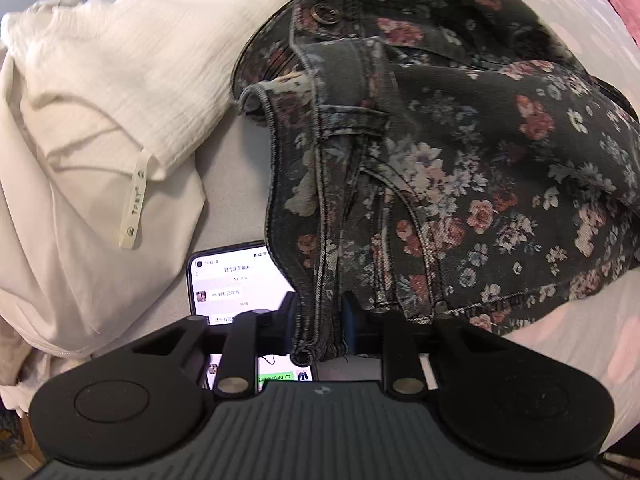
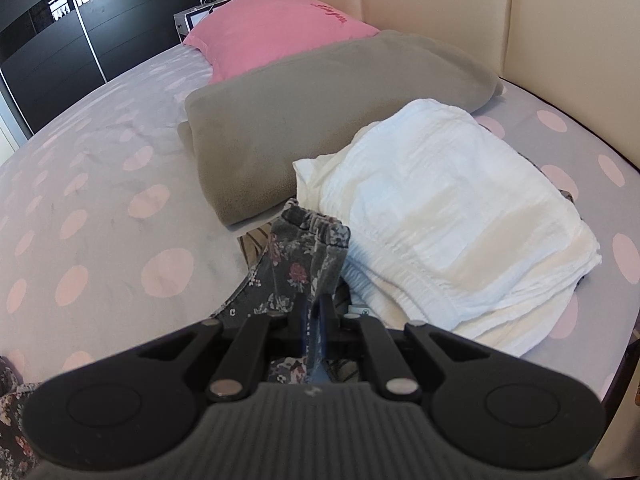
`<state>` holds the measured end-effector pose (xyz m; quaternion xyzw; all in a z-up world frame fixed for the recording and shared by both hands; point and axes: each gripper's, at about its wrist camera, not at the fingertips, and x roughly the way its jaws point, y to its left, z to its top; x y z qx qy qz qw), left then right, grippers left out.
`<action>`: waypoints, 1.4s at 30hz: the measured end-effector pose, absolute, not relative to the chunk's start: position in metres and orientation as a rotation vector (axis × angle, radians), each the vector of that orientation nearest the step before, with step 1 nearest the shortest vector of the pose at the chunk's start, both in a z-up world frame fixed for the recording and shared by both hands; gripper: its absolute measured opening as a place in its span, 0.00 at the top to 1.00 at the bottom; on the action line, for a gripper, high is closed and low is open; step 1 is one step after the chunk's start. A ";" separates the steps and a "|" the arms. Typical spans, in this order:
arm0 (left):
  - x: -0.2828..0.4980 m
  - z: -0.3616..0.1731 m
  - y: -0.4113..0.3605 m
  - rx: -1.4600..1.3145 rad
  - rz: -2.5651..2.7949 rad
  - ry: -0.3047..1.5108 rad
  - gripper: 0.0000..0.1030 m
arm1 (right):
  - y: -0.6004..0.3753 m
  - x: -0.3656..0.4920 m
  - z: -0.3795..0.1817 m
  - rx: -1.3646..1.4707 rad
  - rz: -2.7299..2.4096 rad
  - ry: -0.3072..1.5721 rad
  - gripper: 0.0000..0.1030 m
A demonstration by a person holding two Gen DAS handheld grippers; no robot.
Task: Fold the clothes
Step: 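Open the left gripper off the waistband while the right gripper drags the leg hem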
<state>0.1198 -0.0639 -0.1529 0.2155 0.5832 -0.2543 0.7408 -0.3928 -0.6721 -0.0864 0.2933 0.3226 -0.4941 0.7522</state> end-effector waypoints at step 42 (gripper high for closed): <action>0.204 -0.042 -0.084 0.267 -0.625 1.143 0.48 | -0.591 -0.257 -0.066 0.513 -0.593 0.786 0.56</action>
